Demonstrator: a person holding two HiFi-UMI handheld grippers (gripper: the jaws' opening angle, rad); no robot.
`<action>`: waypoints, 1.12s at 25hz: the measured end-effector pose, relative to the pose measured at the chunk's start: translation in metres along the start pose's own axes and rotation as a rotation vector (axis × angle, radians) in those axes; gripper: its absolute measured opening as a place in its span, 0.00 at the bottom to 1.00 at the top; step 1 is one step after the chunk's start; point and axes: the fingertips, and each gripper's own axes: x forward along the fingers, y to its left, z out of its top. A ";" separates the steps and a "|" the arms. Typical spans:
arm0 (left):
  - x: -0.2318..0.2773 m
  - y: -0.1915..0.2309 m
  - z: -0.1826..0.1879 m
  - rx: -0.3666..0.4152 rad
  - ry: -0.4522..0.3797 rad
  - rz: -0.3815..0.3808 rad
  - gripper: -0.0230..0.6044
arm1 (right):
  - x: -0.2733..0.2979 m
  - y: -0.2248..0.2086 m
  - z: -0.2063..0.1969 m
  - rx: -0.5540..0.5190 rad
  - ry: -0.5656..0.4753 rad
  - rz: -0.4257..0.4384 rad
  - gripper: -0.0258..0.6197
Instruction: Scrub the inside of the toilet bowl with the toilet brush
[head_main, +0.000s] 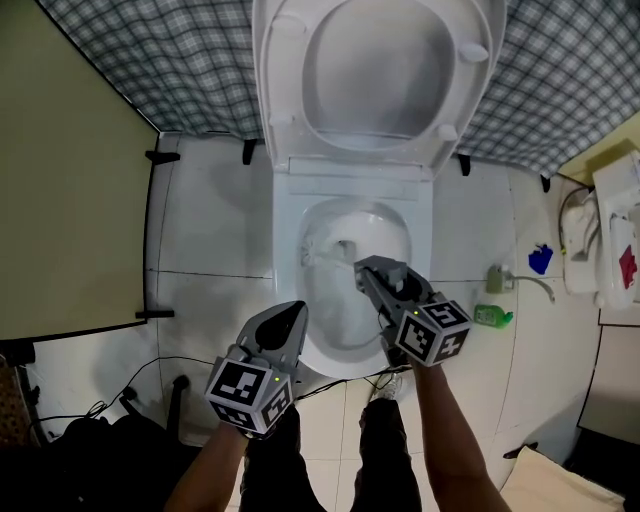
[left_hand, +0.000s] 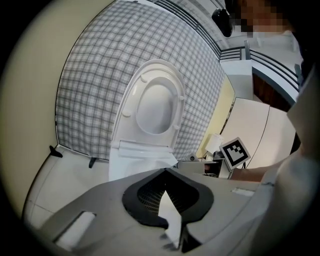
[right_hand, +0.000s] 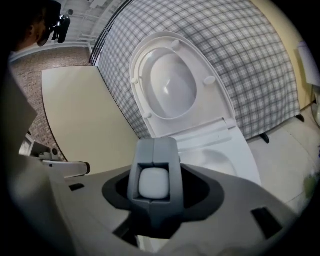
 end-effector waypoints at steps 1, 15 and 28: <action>-0.001 0.000 -0.002 -0.001 0.001 0.003 0.05 | -0.002 0.004 -0.003 -0.016 0.018 0.016 0.37; -0.016 -0.042 -0.030 -0.051 -0.007 0.039 0.05 | -0.084 0.028 -0.063 -0.112 0.273 0.220 0.37; -0.016 -0.068 -0.045 -0.076 -0.003 0.062 0.05 | -0.133 0.011 -0.070 -0.235 0.425 0.280 0.37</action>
